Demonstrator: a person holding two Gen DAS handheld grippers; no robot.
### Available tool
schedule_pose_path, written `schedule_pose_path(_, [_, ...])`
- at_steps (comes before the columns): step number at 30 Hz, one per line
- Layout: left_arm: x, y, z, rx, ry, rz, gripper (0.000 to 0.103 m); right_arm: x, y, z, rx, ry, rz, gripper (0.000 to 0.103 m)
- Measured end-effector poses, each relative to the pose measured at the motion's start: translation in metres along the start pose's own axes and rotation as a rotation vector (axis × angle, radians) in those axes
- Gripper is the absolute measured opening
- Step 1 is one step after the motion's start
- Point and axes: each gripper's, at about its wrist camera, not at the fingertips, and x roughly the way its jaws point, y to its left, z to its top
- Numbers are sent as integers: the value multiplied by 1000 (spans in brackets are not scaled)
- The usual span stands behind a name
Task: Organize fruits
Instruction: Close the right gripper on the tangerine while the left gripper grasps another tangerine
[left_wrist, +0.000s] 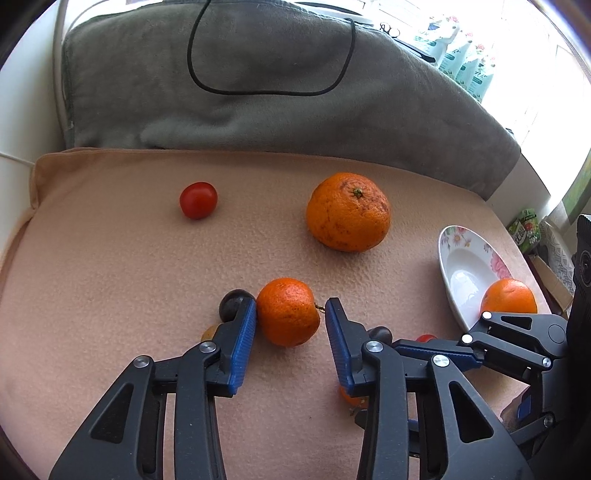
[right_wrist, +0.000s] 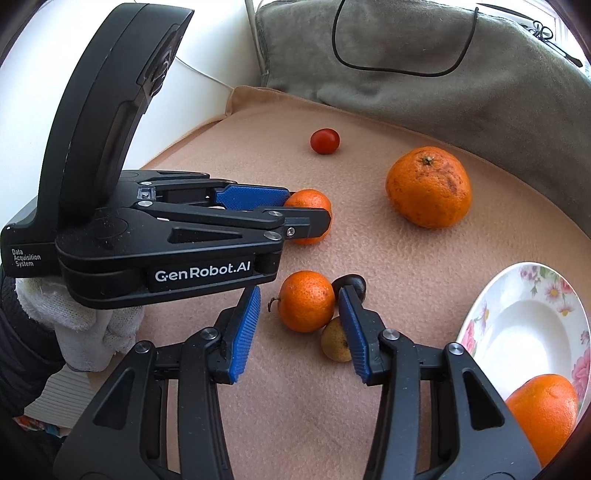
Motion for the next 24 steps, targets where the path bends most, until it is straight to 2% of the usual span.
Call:
schedule_pose_path(8, [0, -4, 1, 17, -5, 18, 32, 2, 1, 1, -8, 2, -23, 33])
schedule_pose_path(24, [-2, -3, 0, 8, -24, 11, 31, -4, -2, 0, 20, -11, -10, 31])
